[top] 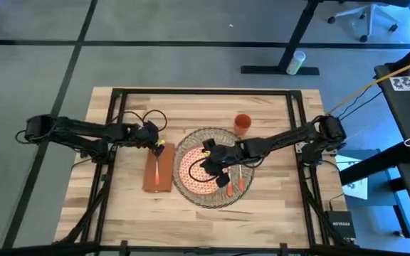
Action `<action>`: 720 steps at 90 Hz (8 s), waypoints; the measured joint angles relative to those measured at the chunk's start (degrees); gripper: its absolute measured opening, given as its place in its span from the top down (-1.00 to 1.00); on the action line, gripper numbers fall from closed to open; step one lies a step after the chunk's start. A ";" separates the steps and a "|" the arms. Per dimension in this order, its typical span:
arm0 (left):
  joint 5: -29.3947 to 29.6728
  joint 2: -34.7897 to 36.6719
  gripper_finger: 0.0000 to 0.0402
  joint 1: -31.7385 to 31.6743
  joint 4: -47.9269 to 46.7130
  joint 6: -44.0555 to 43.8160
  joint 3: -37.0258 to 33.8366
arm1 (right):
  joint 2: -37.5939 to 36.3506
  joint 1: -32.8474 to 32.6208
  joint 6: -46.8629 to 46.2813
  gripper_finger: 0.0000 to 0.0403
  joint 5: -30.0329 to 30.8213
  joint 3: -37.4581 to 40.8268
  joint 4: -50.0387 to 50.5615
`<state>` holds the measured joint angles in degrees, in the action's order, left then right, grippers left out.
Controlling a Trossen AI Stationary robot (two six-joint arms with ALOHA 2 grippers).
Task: Set table place
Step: Put the fork on the orange table napkin, then return to Home Position
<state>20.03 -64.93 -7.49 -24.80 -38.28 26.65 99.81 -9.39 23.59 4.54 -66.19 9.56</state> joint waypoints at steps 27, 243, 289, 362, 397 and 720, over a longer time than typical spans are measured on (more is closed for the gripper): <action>2.02 0.00 1.00 4.35 0.00 -3.32 0.00 | 0.03 0.00 0.00 1.00 -0.02 0.00 0.00; -6.01 52.31 1.00 32.10 27.47 19.39 -26.08 | -79.13 -3.03 6.91 1.00 9.92 65.77 -33.67; -20.36 54.28 1.00 27.59 25.25 25.69 -26.08 | -95.01 -3.02 9.77 1.00 18.64 65.77 -20.20; -16.41 54.63 1.00 2.90 25.72 26.24 -26.10 | -94.31 -2.97 11.34 1.00 23.01 65.66 -13.26; -16.35 54.09 1.00 2.45 25.67 19.14 -26.10 | -94.29 -2.97 11.55 1.00 21.93 65.66 -13.14; -10.60 63.65 1.00 -0.06 26.82 26.27 -26.12 | -99.58 11.43 10.28 1.00 -12.58 64.50 -9.05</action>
<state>9.43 -1.28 -7.55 2.02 -12.01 0.54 0.23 2.04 33.88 -8.05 -1.69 0.51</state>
